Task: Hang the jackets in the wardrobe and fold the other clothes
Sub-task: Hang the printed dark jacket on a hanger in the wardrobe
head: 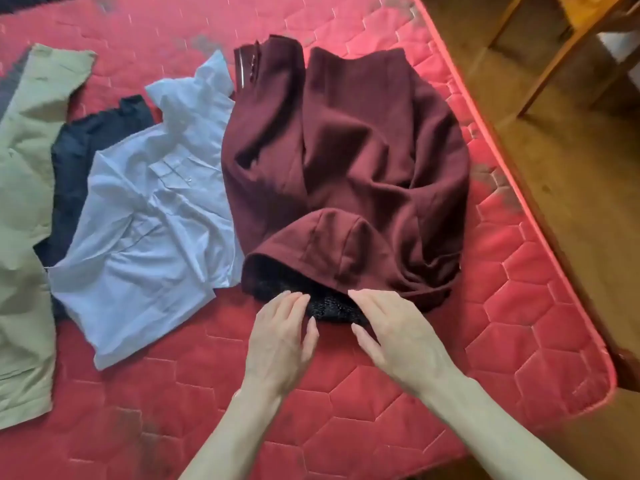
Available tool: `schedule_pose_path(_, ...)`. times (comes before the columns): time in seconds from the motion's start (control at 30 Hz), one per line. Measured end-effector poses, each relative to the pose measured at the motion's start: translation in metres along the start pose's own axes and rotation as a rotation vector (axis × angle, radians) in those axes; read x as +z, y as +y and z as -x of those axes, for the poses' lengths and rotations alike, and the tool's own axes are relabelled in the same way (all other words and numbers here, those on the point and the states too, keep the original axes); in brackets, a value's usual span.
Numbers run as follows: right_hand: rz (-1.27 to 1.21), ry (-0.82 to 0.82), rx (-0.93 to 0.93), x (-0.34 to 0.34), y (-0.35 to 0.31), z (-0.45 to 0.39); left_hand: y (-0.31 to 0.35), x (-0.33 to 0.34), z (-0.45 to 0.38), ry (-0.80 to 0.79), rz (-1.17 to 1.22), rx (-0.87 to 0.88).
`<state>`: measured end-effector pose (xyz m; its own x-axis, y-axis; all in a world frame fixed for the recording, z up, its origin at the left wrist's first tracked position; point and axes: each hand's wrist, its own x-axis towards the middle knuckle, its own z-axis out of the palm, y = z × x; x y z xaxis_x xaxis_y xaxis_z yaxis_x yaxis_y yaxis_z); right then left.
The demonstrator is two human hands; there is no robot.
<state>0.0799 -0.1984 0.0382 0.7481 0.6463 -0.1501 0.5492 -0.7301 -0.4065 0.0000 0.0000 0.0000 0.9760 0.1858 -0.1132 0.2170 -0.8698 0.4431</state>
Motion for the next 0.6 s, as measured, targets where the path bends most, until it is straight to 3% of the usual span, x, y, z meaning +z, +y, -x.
schedule_pose_path(0.23,0.07,-0.053,-0.001,0.075,0.042,0.001,-0.032,0.065,-0.006,-0.074,-0.122,0.063)
schedule_pose_path(0.6,0.357,-0.109,0.093,0.114,0.081,-0.012,-0.066,0.108,-0.031,-0.093,-0.448,0.253)
